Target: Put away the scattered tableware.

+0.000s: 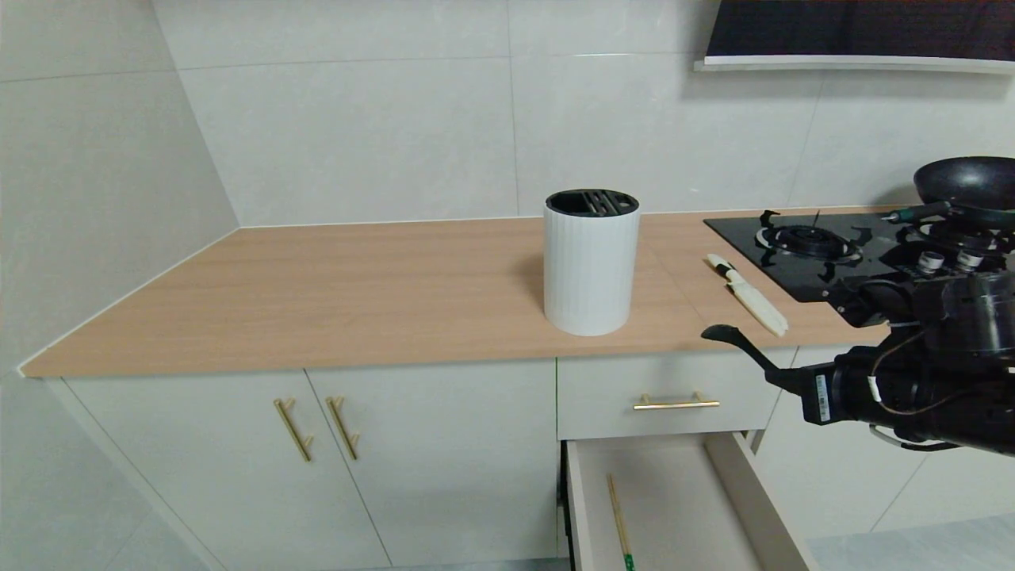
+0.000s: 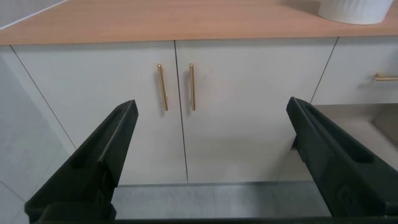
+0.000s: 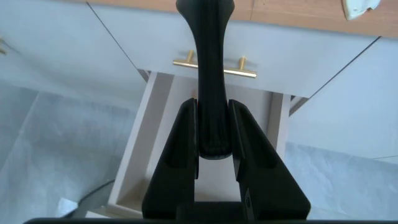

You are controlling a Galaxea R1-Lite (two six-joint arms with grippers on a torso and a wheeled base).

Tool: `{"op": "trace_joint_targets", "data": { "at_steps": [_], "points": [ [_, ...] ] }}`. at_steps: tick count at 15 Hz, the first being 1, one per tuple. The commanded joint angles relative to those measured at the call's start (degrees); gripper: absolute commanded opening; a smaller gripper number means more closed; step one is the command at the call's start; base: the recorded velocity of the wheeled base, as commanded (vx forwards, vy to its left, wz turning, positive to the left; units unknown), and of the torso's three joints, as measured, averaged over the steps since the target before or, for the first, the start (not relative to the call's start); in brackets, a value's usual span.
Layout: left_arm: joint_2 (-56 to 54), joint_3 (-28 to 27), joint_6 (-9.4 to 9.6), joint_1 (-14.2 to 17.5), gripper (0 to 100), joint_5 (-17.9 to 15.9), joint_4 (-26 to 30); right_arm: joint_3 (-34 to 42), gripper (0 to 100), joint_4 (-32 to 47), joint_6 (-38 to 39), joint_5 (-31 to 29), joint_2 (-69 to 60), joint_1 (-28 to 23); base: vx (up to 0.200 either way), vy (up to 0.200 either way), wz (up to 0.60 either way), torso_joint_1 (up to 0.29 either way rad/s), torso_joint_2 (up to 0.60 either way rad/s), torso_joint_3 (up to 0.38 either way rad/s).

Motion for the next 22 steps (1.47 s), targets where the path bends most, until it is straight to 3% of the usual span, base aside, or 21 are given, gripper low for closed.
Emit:
{"op": "trace_joint_targets", "data": {
  "at_steps": [1, 6, 16, 22],
  "points": [
    [0.02, 0.00, -0.04, 0.00, 100, 0.04, -0.01, 0.62, 0, -0.06, -0.58, -0.12, 1.36, 0.48, 0.000, 0.000, 0.00, 0.000, 0.00, 0.000],
    [0.02, 0.00, -0.04, 0.00, 100, 0.04, -0.01, 1.23, 0, -0.06, -1.55, -0.20, 2.94, 1.28, 0.000, 0.000, 0.00, -0.049, 0.11, 0.065],
    [0.02, 0.00, -0.04, 0.00, 100, 0.04, -0.01, 1.85, 0, -0.14, -1.81, -0.29, 4.61, 2.33, 0.000, 0.000, 0.00, -0.194, 0.48, 0.276],
    [0.02, 0.00, -0.04, 0.00, 100, 0.04, -0.01, 4.22, 0, -6.03, -3.57, -0.38, 7.86, 2.33, 0.000, 0.000, 0.00, -0.163, 0.47, 0.299]
  ]
}}
